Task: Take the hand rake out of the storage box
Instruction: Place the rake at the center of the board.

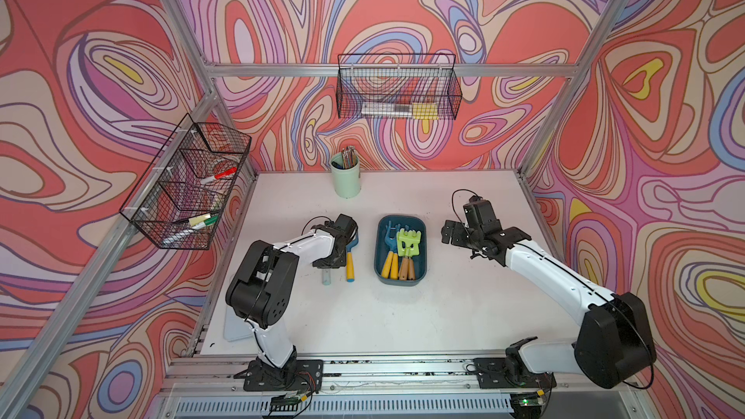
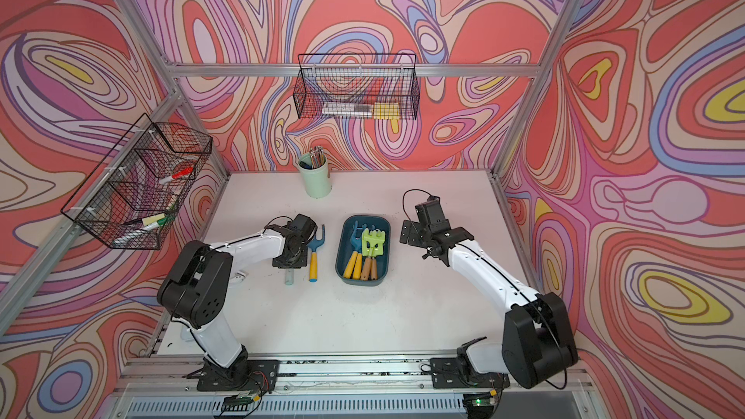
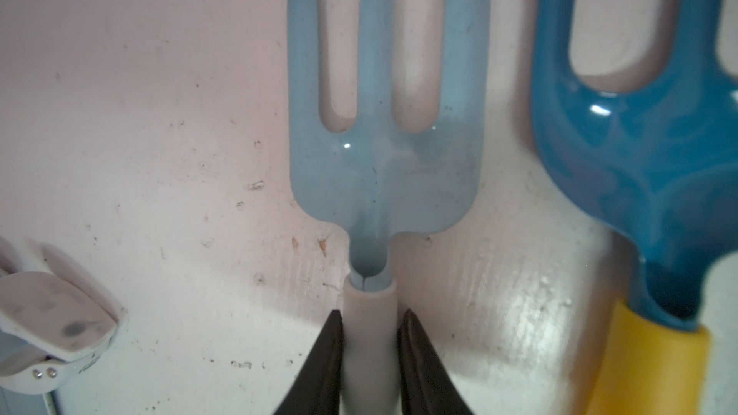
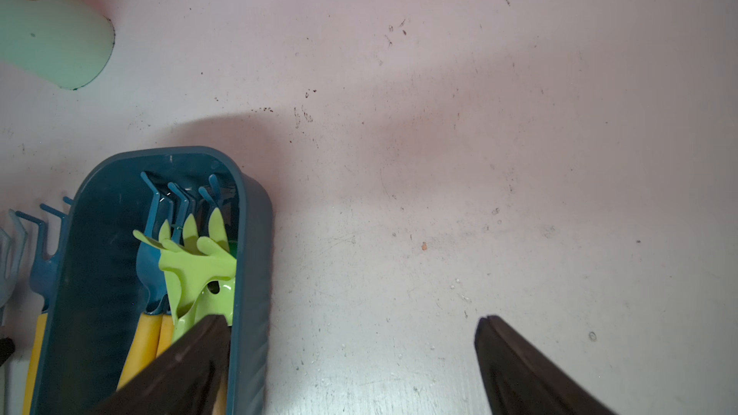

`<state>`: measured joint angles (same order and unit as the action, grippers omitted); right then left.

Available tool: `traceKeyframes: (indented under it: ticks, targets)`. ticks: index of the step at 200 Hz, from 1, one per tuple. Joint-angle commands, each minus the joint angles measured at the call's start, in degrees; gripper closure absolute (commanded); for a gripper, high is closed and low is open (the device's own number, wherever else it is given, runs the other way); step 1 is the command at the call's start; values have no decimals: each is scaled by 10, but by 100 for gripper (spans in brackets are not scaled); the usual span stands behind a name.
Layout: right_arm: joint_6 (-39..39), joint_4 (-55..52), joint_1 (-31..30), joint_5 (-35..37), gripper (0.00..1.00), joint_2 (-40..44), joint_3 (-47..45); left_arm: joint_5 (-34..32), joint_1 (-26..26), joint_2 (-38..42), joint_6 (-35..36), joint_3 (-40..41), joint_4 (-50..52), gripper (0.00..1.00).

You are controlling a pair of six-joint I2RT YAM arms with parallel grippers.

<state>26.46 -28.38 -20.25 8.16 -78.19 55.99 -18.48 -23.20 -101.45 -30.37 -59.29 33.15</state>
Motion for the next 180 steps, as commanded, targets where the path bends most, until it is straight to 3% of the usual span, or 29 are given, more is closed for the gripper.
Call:
traceKeyframes:
  ticks: [1, 19, 61, 87, 121, 180]
  targets:
    - [-2, -14, -9, 11, 2, 8, 19, 2, 3, 8, 3, -10, 22, 61]
    - [-1, -15, -14, 12, 2, 6, 23, 0, 3, 20, 6, -21, 32, 56]
    - [-6, -24, -27, 10, 2, -1, 39, 5, 3, 67, 6, -49, 69, 55]
    - [-11, -53, -49, 15, 2, -16, 70, 44, -7, 106, -3, -87, 116, 55]
    - [-1, -63, -50, 45, 2, -17, 77, 66, -98, 133, -30, -148, 161, 48]
    - [-2, -55, -50, 75, 2, -28, 59, 49, -229, 78, -82, -227, 160, 48]
